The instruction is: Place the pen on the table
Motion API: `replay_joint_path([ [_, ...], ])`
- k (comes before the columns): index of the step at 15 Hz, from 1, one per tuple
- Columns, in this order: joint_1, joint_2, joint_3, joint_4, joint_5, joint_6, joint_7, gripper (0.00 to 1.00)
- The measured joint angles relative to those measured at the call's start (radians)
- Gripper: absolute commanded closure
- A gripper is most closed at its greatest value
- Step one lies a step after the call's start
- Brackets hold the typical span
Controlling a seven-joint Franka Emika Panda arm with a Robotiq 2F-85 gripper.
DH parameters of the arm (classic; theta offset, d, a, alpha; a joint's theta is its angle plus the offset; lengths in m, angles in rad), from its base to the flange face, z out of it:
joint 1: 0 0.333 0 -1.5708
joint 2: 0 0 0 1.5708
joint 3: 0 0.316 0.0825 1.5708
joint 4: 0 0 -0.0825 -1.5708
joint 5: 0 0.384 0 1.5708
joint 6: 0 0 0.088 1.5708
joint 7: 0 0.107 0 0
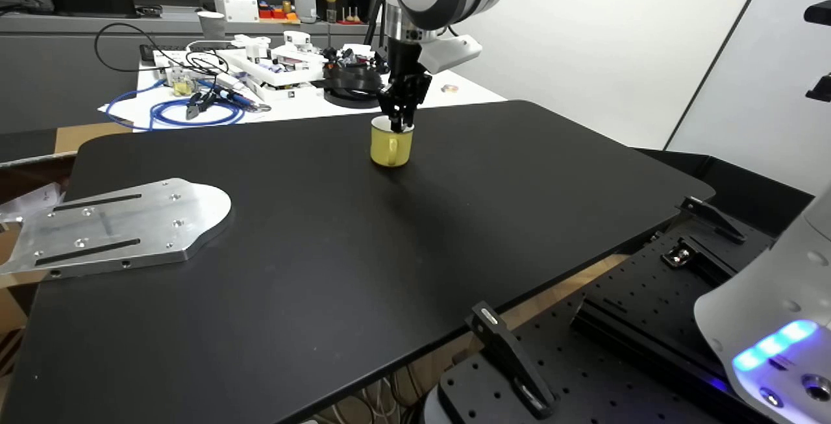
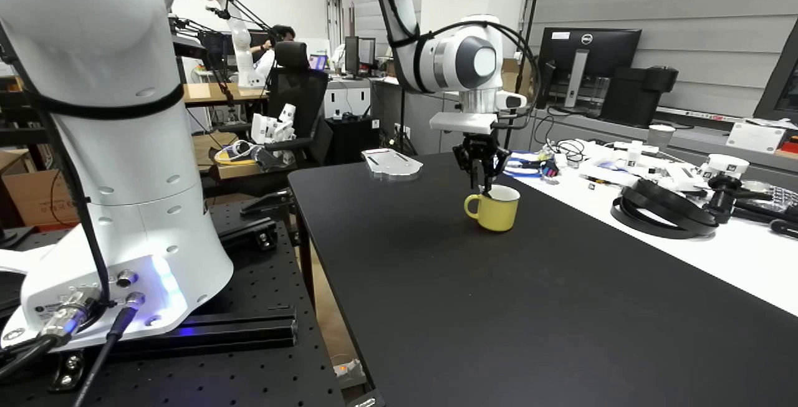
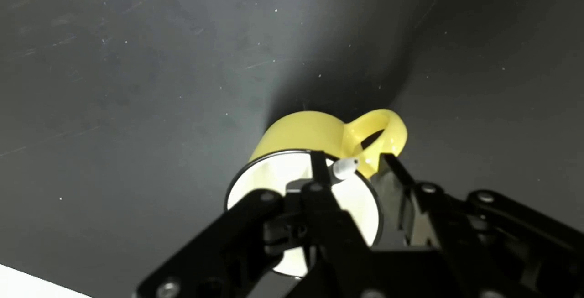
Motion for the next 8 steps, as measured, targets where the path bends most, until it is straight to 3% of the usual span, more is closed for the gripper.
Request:
replay_joint_path([
  [2, 0.000, 0.000, -0.002, -0.004, 0.001, 0.013, 0.000, 1.00],
  [8, -0.010, -0.003, -0.010, -0.003, 0.044, 0.006, -0.002, 0.97],
])
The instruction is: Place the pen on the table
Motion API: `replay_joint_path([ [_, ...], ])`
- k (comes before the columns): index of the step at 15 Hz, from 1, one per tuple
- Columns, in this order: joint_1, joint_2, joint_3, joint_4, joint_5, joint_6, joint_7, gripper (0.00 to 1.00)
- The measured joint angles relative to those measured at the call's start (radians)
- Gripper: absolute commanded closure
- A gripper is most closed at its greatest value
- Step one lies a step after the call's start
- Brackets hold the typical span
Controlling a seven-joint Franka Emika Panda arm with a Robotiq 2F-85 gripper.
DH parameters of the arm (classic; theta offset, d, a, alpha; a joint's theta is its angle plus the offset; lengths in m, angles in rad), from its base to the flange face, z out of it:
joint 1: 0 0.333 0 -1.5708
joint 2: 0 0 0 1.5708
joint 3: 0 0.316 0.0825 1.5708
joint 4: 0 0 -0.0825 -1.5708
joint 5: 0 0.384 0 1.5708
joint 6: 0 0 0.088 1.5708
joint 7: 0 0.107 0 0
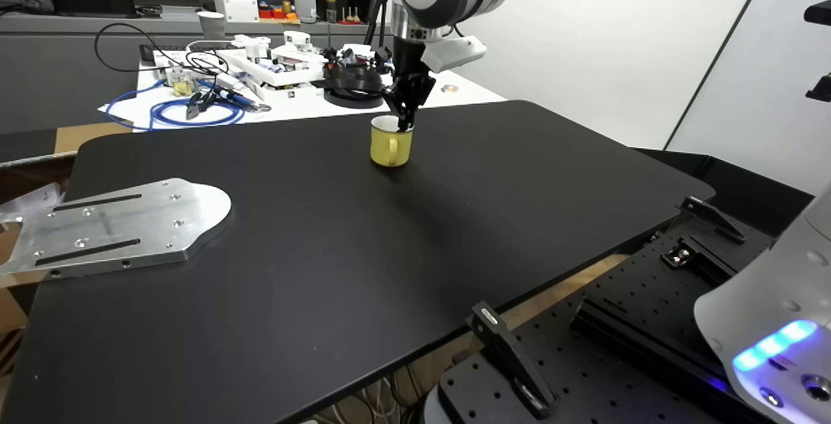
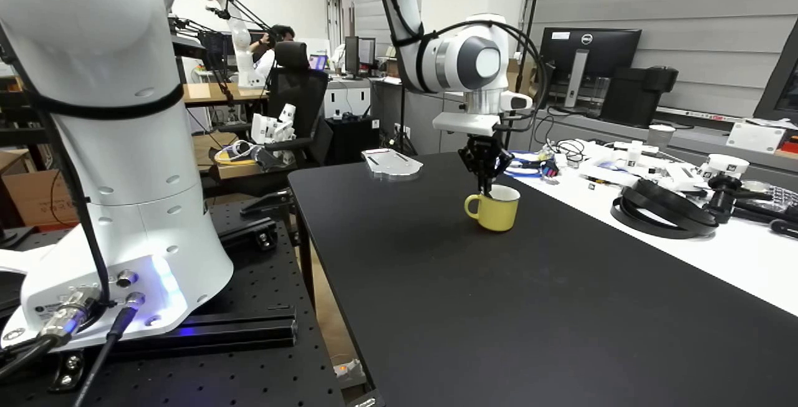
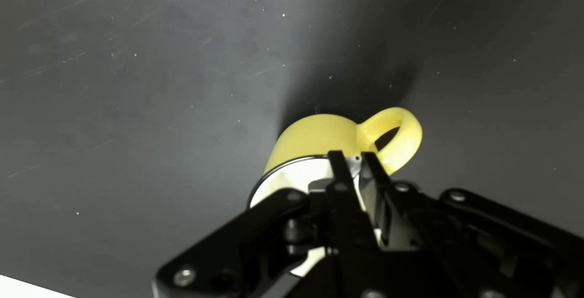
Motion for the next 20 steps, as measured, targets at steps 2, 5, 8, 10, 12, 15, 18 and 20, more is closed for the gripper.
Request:
replay_joint_path([
  [2, -0.006, -0.006, 0.000, 0.003, 0.021, -0.019, -0.001, 0.97],
  [5, -0.015, -0.033, -0.001, 0.013, 0.052, -0.071, -0.002, 0.97],
  [8, -0.023, -0.082, 0.000, 0.024, 0.077, -0.140, -0.003, 0.97],
  [10, -0.026, -0.123, 0.000, 0.025, 0.082, -0.185, -0.003, 0.97],
  [12, -0.027, -0.168, 0.000, 0.023, 0.084, -0.230, -0.003, 0.97],
  [15, -0.028, -0.242, 0.000, 0.000, 0.084, -0.284, -0.002, 0.97],
  [18, -0.031, -0.317, 0.000, -0.067, 0.084, -0.294, -0.002, 0.97],
  [20, -0.036, -0.355, 0.000, -0.126, 0.084, -0.284, -0.002, 0.97],
])
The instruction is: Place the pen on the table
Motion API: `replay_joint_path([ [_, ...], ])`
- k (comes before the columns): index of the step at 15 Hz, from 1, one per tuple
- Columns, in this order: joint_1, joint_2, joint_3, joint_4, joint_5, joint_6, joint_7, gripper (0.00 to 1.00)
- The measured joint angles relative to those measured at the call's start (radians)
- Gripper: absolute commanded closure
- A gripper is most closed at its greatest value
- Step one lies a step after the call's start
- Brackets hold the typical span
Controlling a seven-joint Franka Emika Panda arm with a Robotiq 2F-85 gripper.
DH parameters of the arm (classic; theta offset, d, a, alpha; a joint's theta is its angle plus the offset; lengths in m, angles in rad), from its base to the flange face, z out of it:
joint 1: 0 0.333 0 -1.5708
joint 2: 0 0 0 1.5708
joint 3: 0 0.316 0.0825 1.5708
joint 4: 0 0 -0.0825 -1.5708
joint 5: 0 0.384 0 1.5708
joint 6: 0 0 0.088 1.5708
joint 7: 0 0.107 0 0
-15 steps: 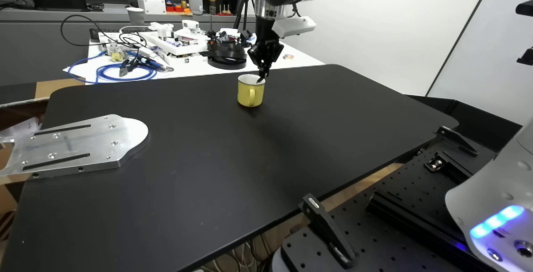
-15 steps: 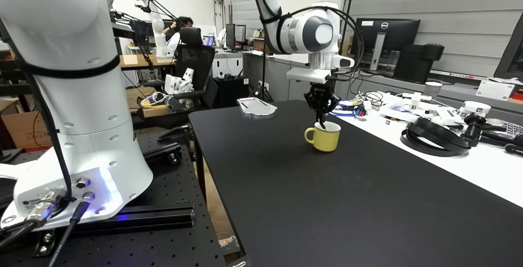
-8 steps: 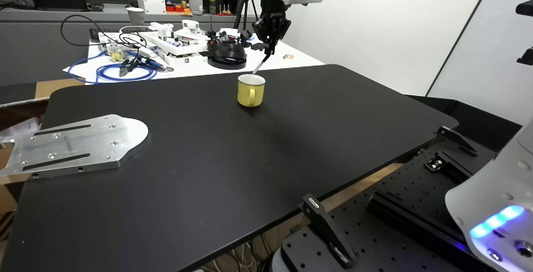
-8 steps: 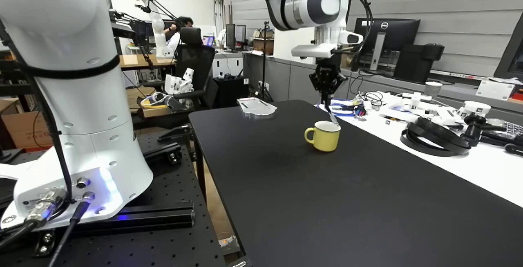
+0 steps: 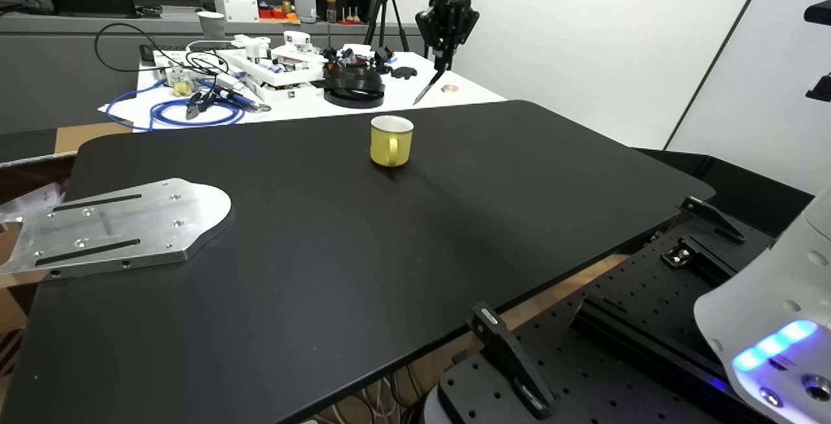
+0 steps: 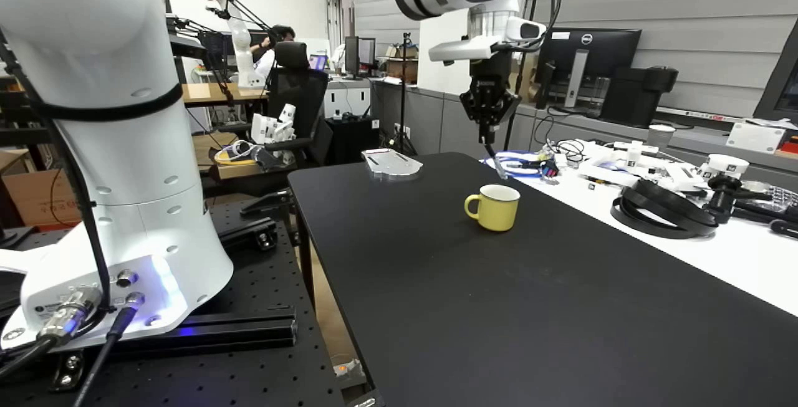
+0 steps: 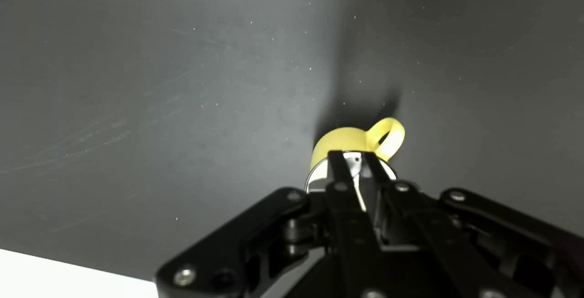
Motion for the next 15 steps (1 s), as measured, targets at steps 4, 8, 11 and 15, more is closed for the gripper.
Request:
replay_joint_path([
  [4, -0.013, -0.026, 0.000, -0.113, -0.001, 0.069, 0.001, 0.97],
  [8, -0.025, -0.009, -0.004, -0.218, -0.012, 0.233, 0.007, 0.97],
  [11, -0.025, 0.031, -0.013, -0.274, -0.024, 0.355, 0.017, 0.97],
  [15, -0.002, 0.087, -0.056, -0.318, -0.092, 0.485, 0.065, 0.97],
])
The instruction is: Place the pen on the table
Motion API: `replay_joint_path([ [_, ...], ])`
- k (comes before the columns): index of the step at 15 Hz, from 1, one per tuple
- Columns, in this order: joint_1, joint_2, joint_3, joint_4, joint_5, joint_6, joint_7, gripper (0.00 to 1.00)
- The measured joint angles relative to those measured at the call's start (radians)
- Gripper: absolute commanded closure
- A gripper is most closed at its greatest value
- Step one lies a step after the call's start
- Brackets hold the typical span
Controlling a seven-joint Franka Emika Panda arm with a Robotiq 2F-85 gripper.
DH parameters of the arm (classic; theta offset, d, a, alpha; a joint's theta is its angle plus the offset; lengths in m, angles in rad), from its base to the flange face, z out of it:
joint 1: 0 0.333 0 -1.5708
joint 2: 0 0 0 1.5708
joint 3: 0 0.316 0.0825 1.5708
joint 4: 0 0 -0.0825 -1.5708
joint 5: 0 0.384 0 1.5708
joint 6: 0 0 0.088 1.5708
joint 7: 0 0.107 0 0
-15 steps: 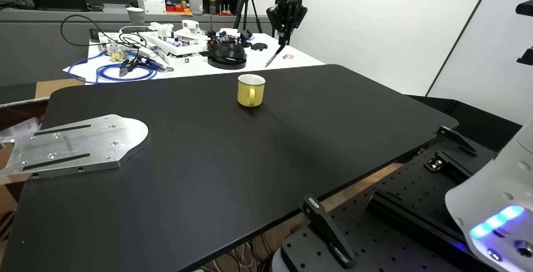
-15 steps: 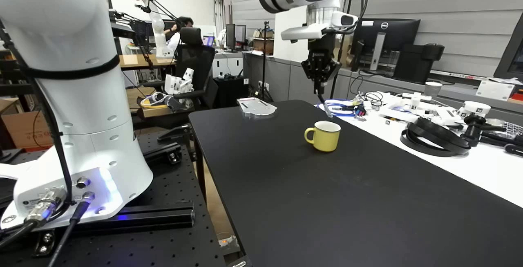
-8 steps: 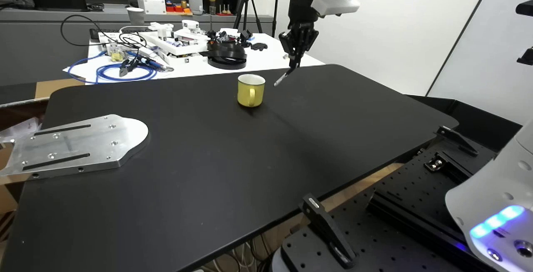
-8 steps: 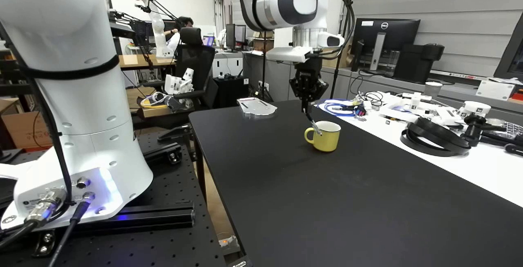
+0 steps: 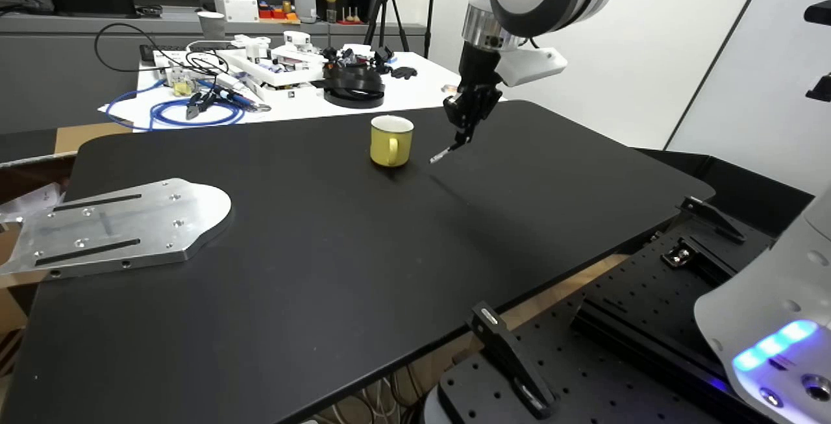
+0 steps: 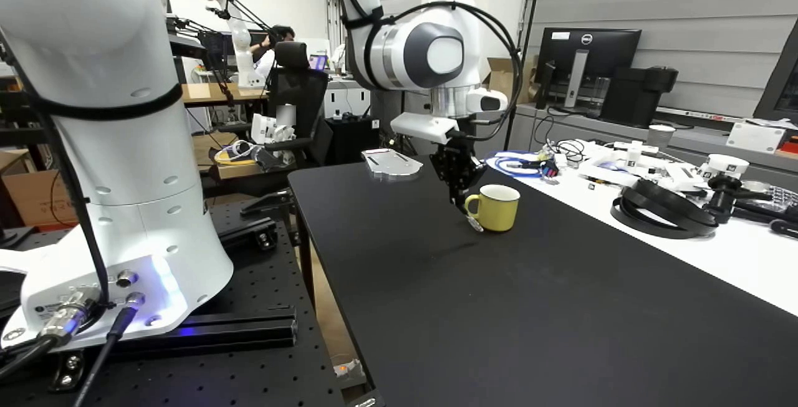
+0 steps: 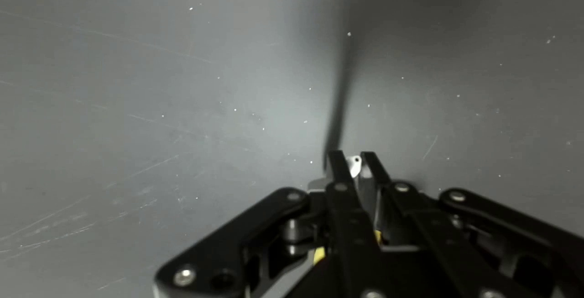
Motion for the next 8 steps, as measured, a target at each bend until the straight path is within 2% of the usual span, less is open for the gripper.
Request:
replay_joint_path([
  [5, 0.127, 0.048, -0.164, -0.034, -0.131, 0.135, 0.114, 0.97],
  [8, 0.193, 0.084, -0.233, -0.045, -0.137, 0.178, 0.140, 0.97],
])
